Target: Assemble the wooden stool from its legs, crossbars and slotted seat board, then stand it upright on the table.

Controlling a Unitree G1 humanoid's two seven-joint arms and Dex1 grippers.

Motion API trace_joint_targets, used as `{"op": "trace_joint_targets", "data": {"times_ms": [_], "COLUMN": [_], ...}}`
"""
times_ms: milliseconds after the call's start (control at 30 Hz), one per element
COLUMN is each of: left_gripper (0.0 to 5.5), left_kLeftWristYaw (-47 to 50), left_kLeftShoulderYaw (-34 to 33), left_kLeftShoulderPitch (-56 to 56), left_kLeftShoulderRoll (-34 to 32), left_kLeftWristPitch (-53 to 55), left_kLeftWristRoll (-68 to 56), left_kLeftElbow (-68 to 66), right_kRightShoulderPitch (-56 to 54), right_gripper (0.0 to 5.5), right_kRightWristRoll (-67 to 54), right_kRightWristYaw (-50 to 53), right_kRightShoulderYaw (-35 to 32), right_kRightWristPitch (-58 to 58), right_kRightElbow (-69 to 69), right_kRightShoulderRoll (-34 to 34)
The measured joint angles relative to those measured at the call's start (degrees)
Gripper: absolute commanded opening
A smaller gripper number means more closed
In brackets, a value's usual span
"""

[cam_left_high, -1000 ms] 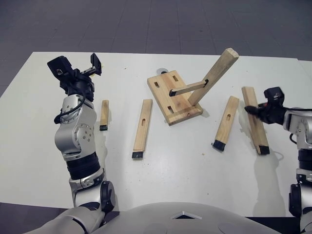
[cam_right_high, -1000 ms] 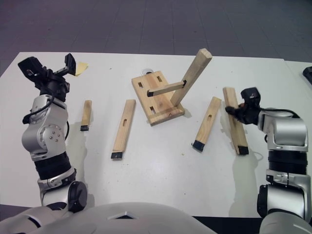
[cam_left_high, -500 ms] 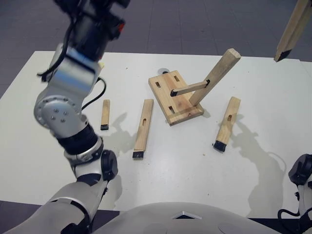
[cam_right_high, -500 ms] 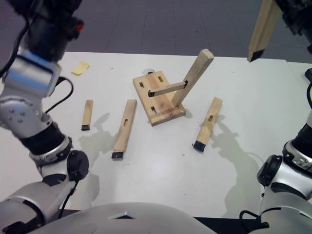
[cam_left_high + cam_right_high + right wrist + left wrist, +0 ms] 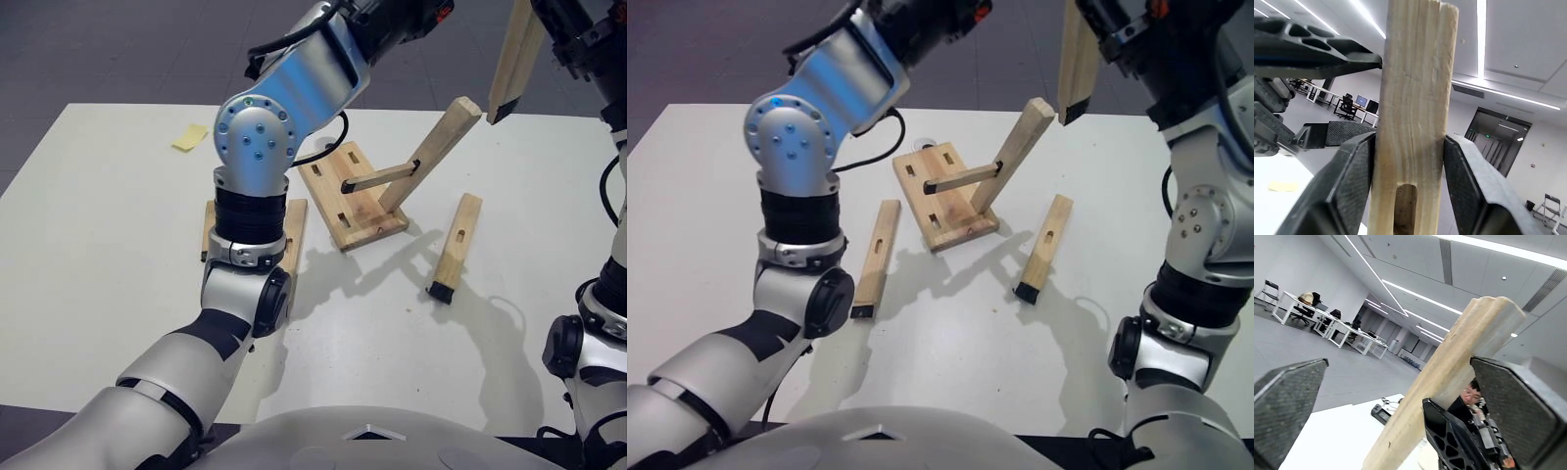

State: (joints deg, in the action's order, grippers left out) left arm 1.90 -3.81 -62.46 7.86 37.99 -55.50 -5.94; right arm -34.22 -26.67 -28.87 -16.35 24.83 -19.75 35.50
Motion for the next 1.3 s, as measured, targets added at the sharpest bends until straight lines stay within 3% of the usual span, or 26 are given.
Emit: {"op": "trace_joint_targets", "data": {"times_ms": [700,1300], "left_gripper": [5.4,2.46], "left_kLeftWristYaw": [-2.1,-1.4], "left_kLeftShoulderYaw": [-4.5,-4.4], "left_kLeftShoulderPitch": [2.9,4.0], "left_kLeftShoulderRoll": [-1.9,-1.3], "left_kLeftWristPitch": [10.0,10.5], "left_kLeftWristRoll": [-5.0,-3.3], "left_kLeftElbow": [6.5,6.6], "right_kRightShoulderPitch": [2.0,2.9], "right_gripper": [2.1,2.1], "right_kRightWristRoll": [3.8,4.4], "right_kRightWristYaw": [1.3,0.8], "right_kRightShoulderYaw": [6.7,8.8], "right_kRightWristPitch": [-5.7,-5.5], "right_kRightElbow": [0.7,-1.1], "right_kRightShoulderRoll": [-4.3,-4.7]}}
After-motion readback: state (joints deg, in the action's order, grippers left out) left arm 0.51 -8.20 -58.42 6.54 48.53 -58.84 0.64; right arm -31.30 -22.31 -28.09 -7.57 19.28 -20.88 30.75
